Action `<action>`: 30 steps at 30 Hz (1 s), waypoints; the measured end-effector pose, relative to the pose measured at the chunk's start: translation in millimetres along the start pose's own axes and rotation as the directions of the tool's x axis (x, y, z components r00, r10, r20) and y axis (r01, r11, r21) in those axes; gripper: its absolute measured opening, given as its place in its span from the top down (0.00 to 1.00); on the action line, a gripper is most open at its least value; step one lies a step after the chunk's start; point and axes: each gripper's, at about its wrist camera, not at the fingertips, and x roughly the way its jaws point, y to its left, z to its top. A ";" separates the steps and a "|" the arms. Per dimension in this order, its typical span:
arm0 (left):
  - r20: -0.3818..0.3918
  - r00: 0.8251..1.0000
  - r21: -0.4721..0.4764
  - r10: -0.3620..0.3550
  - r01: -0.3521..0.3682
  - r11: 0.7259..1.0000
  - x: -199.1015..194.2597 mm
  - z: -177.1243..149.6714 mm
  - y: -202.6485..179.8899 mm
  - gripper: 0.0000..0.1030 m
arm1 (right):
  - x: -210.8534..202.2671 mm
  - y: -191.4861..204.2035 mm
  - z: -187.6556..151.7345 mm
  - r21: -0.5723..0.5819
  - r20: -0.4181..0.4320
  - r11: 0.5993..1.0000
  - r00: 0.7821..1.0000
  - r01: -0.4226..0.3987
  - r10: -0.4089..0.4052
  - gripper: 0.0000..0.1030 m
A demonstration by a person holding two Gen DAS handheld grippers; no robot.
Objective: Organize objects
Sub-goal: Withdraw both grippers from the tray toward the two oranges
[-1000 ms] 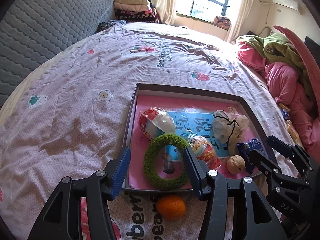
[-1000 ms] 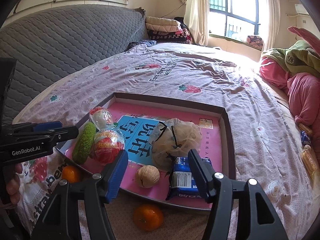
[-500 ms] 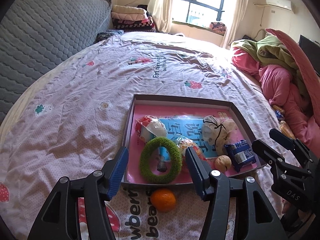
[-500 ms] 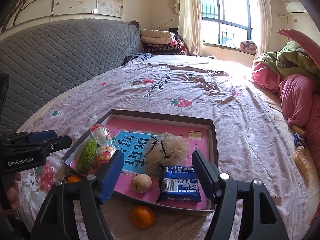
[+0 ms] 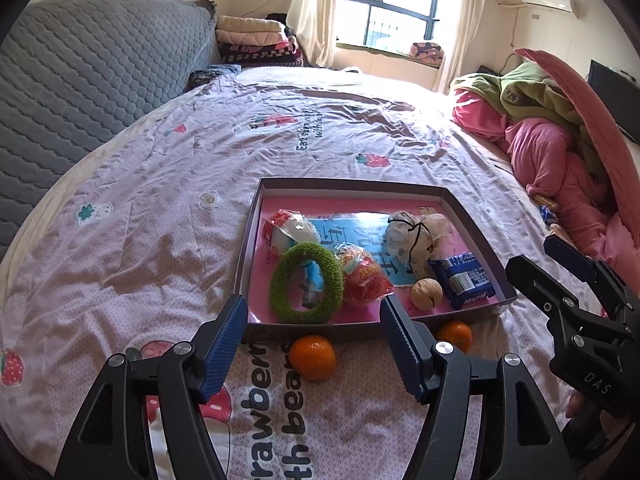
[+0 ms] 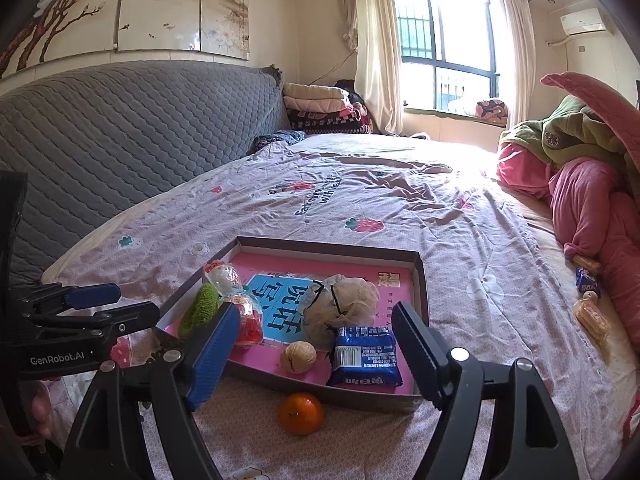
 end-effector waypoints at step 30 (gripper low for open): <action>-0.082 0.997 0.028 -0.007 0.009 1.000 6.4 -46.2 -5.5 0.31 | -11.4 13.7 -43.8 0.000 -0.084 1.000 0.996 0.013 -0.013 0.24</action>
